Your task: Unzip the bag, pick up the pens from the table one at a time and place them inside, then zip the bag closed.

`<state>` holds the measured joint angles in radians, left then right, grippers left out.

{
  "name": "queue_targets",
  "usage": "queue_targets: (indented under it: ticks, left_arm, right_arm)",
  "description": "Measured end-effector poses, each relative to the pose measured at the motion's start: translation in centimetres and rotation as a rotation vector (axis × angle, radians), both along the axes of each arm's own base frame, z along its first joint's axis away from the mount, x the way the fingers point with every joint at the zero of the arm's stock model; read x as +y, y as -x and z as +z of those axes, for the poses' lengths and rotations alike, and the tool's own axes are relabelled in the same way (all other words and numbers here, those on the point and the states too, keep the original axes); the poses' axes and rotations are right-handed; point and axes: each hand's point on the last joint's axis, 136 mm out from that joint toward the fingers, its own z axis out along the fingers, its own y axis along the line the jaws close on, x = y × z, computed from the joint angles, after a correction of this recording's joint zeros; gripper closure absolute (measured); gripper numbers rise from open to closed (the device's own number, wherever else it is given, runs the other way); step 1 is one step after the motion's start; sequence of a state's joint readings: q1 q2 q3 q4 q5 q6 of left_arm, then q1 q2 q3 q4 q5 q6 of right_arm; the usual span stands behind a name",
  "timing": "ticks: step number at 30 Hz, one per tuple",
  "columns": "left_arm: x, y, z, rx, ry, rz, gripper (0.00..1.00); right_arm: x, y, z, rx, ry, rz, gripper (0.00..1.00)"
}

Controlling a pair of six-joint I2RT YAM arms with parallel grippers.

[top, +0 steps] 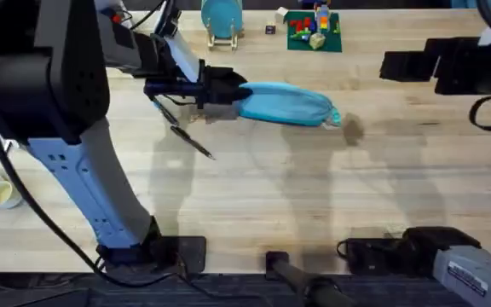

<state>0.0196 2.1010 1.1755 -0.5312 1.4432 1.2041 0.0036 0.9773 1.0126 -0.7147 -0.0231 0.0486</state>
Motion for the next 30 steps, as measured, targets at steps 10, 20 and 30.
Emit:
queue_targets:
  ticks: [10,20,30]
  left_arm:
    - [0.0,0.0,0.0,0.0,0.0,0.0,0.957]
    - [0.0,0.0,0.0,0.0,0.0,0.0,0.957]
    - [0.0,0.0,0.0,0.0,0.0,0.0,0.958]
  right_arm:
    - [0.0,0.4,-0.4,0.025,0.0,0.0,0.005]
    - [0.2,2.0,-2.5,0.136,0.035,0.057,0.004]
    - [0.6,1.8,-6.5,0.308,0.06,0.135,0.004]
